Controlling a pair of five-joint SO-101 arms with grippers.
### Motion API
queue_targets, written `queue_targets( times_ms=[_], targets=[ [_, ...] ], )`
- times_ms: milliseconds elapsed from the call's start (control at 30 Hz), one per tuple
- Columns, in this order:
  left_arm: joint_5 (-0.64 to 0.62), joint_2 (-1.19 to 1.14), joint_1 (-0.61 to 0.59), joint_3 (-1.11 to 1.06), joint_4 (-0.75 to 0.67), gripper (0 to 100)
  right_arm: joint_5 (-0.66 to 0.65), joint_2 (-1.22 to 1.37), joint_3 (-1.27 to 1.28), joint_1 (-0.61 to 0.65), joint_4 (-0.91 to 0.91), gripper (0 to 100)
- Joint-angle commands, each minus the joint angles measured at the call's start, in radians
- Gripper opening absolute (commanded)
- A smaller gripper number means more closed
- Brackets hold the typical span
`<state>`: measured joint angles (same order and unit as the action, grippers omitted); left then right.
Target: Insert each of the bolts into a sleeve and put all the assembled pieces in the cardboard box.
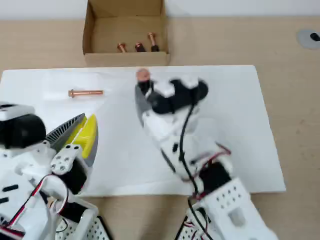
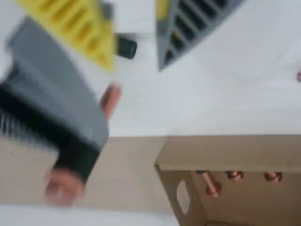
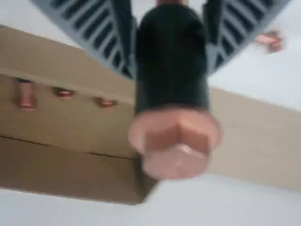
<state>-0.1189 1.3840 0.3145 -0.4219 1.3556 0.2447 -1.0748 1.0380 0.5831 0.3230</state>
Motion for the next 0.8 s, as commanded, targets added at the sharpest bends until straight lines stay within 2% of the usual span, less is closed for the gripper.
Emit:
queue_targets(
  times_ms=[0,367,567,767],
  targets=[
    [0.029,-0.041,-0.051,0.026,-0.002,0,0.014,0.16,-0.225,-0.059,-0.021,0.9],
    [0.049,-0.053,-0.387,-0.072,-0.003,1,0.014,0.763,-0.806,-0.102,-0.029,0.9],
    [0.06,-0.053,-0.483,-0.166,-0.003,1,0.014,1.141,-1.171,-0.145,-0.023,0.9],
    [0.173,-0.053,-0.566,-0.204,-0.005,1,0.014,1.515,-1.561,-0.183,-0.021,0.9]
  ],
)
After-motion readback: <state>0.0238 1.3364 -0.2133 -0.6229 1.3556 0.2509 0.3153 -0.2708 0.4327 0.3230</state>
